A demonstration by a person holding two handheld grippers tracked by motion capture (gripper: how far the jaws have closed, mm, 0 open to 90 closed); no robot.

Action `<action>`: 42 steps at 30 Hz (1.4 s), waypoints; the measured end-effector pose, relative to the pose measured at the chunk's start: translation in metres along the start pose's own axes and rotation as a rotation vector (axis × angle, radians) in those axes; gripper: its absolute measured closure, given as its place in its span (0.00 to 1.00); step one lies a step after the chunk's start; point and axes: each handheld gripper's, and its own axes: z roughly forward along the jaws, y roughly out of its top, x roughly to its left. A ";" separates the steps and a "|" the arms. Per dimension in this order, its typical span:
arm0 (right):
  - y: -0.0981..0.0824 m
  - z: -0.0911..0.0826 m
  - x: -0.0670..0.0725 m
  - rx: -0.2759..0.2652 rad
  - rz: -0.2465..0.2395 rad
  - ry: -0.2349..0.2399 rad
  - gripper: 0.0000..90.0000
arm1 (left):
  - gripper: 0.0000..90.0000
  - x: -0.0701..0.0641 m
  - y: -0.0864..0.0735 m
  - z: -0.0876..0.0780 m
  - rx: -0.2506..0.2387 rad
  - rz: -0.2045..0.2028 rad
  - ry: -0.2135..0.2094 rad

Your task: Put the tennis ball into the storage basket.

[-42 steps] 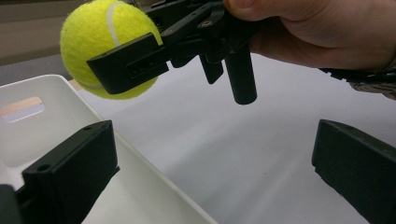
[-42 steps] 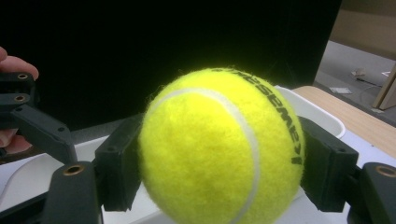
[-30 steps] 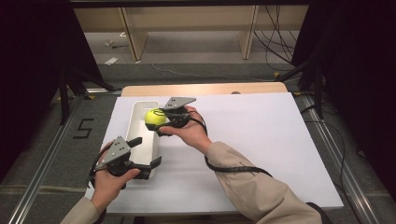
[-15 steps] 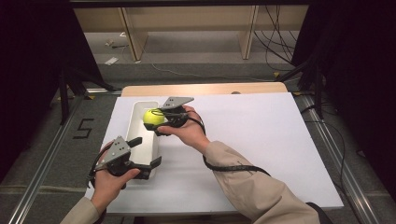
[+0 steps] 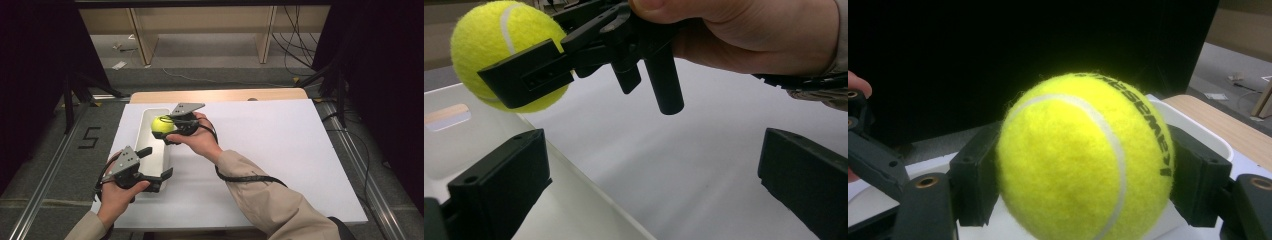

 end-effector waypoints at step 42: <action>0.010 0.020 0.001 0.011 -0.009 0.011 0.30 | 0.00 0.000 0.000 0.000 -0.001 0.003 0.000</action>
